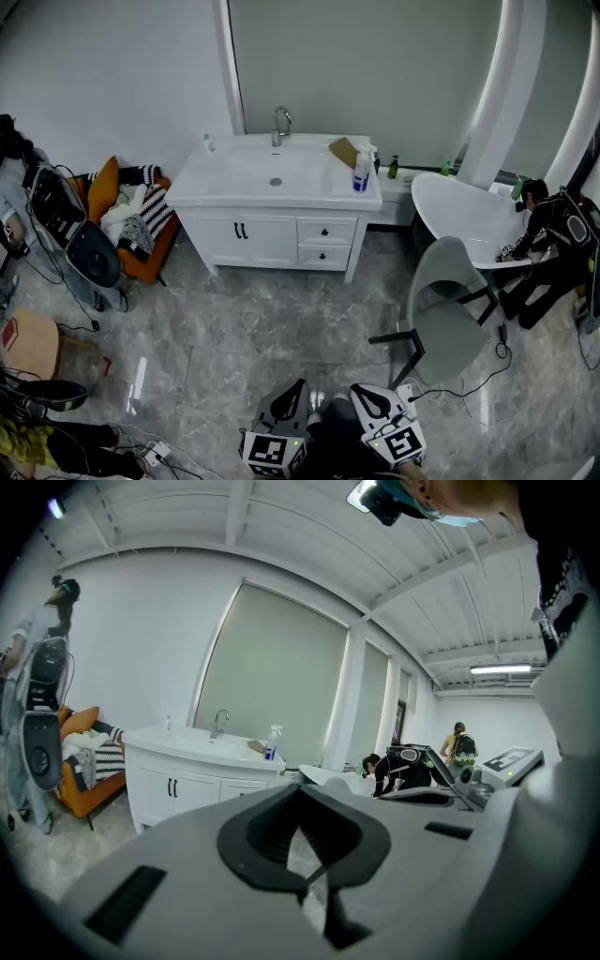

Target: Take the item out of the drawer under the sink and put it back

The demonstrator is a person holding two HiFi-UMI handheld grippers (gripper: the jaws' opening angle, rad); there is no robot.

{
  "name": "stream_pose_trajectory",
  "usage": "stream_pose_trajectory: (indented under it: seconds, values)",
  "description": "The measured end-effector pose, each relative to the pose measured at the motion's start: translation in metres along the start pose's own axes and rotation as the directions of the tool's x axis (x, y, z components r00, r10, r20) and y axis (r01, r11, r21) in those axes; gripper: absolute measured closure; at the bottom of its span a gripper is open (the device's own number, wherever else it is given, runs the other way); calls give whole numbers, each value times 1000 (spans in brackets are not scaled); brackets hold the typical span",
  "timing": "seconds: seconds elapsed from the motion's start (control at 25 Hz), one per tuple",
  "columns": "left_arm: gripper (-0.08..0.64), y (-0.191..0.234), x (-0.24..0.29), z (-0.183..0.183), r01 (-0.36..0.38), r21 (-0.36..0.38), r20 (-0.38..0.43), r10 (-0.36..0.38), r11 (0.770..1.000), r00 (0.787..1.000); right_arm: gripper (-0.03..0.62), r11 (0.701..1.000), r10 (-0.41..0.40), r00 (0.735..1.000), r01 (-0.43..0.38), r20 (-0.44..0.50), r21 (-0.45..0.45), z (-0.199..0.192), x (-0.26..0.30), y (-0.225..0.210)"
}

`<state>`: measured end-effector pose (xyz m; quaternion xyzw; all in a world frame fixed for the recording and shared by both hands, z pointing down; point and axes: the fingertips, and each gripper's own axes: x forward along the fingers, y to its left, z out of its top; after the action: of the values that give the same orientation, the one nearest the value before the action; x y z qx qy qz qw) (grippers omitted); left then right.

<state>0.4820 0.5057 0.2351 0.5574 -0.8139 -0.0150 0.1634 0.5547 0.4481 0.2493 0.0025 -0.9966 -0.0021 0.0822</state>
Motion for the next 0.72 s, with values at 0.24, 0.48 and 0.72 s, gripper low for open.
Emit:
stream_pose_trajectory:
  seconds: [0.24, 0.48, 0.72]
  values:
    - [560, 9, 24, -1, -9, -5, -28, 9, 1000, 1000, 572, 999, 27, 1000, -27, 10, 46, -2, 16, -18]
    - [560, 32, 71, 5, -39, 4, -39, 39, 999, 998, 573, 997, 61, 998, -61, 3, 54, -2, 49, -60]
    - [560, 45, 137, 38, -61, -2, -4, 61, 998, 998, 572, 997, 67, 998, -68, 16, 38, 7, 88, -123]
